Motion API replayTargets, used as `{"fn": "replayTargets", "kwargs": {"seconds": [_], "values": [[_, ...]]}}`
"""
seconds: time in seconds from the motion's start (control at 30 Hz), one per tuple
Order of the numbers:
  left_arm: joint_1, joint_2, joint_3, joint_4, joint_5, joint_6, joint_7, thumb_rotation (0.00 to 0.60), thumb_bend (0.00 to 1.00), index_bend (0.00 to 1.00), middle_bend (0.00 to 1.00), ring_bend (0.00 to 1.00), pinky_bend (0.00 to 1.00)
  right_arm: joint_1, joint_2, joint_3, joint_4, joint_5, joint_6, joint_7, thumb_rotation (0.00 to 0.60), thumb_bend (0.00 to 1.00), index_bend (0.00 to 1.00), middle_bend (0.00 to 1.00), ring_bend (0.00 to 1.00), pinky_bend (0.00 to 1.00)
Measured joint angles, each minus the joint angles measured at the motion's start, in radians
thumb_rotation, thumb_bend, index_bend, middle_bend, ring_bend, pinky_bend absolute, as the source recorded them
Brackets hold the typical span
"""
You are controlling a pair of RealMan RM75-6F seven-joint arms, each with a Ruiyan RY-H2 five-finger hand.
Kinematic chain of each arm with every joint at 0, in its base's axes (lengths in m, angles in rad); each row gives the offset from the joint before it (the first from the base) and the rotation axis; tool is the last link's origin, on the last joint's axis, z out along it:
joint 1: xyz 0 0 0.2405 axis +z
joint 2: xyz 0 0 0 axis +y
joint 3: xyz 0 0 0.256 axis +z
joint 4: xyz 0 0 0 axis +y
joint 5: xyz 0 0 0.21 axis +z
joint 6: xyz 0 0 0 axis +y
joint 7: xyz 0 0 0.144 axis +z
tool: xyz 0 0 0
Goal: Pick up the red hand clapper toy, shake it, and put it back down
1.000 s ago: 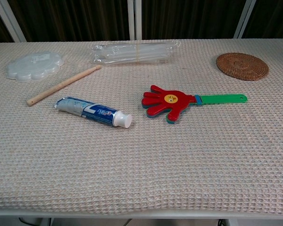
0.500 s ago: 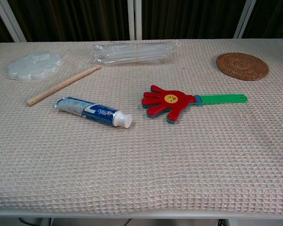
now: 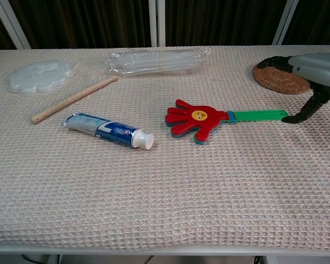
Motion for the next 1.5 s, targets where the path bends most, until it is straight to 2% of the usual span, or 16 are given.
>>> {"fn": "replayTargets", "kwargs": {"seconds": [0.13, 0.3, 0.53, 0.73, 1.13, 1.5], "values": [[0.003, 0.001, 0.001, 0.007, -0.001, 0.004, -0.011, 0.6, 0.1, 0.04, 0.02, 0.0, 0.03, 0.07, -0.076, 0.009, -0.001, 0.116, 0.008, -0.108, 0.6, 0.13, 0.08, 0.0, 0.0, 0.0], [0.004, 0.004, -0.001, 0.011, -0.001, 0.009, -0.021, 0.6, 0.1, 0.04, 0.02, 0.0, 0.03, 0.142, -0.151, 0.023, 0.02, 0.203, 0.029, -0.166, 0.6, 0.14, 0.17, 0.0, 0.0, 0.0], [0.009, 0.007, -0.002, 0.019, -0.005, 0.014, -0.033, 0.6, 0.1, 0.04, 0.02, 0.0, 0.03, 0.198, -0.208, 0.018, 0.06, 0.286, 0.065, -0.217, 0.6, 0.15, 0.18, 0.0, 0.0, 0.0], [0.014, 0.007, 0.0, 0.027, -0.006, 0.017, -0.043, 0.6, 0.1, 0.04, 0.02, 0.0, 0.03, 0.219, -0.234, 0.003, 0.091, 0.318, 0.081, -0.222, 0.6, 0.16, 0.21, 0.0, 0.0, 0.0], [0.015, 0.007, -0.001, 0.025, -0.003, 0.02, -0.041, 0.6, 0.1, 0.04, 0.02, 0.0, 0.03, 0.245, -0.281, -0.008, 0.15, 0.315, 0.095, -0.184, 0.6, 0.18, 0.32, 0.01, 0.0, 0.0], [0.018, 0.007, 0.001, 0.025, -0.001, 0.025, -0.041, 0.6, 0.1, 0.04, 0.02, 0.0, 0.03, 0.263, -0.302, -0.017, 0.173, 0.342, 0.09, -0.18, 0.6, 0.2, 0.35, 0.02, 0.0, 0.0]]}}
